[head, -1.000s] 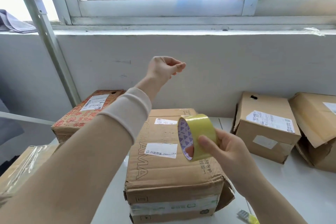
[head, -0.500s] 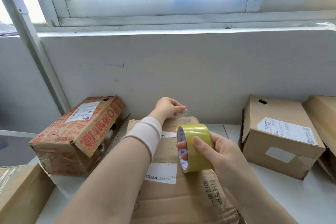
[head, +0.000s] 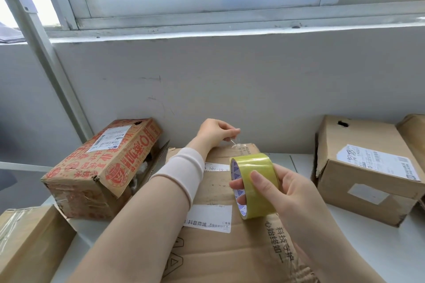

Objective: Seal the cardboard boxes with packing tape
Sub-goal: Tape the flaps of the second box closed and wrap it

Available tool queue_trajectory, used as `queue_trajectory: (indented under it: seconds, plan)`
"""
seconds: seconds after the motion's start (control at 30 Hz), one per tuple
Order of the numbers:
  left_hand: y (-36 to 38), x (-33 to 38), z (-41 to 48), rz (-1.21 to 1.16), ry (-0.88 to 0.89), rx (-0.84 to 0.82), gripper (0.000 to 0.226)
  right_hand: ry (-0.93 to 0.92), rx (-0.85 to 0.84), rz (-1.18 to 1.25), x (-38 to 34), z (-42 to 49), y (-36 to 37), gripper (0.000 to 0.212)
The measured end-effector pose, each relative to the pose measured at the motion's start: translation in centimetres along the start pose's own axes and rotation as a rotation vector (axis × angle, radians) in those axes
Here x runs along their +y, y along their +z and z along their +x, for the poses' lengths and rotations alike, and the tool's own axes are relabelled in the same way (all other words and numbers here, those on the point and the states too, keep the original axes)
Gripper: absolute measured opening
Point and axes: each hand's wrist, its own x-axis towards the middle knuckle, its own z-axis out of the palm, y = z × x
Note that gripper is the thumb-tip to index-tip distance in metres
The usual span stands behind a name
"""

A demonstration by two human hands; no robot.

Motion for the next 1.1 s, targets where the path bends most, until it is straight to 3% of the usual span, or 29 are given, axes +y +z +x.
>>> queue_trajectory:
  seconds: [0.2,0.5,0.77,0.97,1.03,1.1]
  plan:
    - [0.1,0.8,0.1,-0.302,-0.046,0.096,0.015,-0.026,0.016,-0.021,-0.1,0.0,0.2,0.035]
    - [0.5,0.0,1.2,0.111,-0.095,0.032,0.015,0.024,0.048,-0.004,-0.2,0.7,-0.2,0.017]
    - [1.2,-0.2,1.4,0.445,-0.149,-0.045,0.015,0.025,0.077,-0.001,0.1,0.8,-0.2,0.014]
    - [0.3,1.3,0.8,0.644,-0.321,-0.159,0.061,0.010,0.074,-0.013,0.4,0.7,-0.3,0.015]
    - [0.1,1.2,0.4,0.663,-0.351,-0.189,0.058,-0.004,0.069,-0.018,0.4,0.6,-0.2,0.018]
    - [0.1,0.6,0.8,0.643,-0.211,-0.109,0.044,-0.026,0.071,-0.027,0.5,0.7,-0.3,0.027]
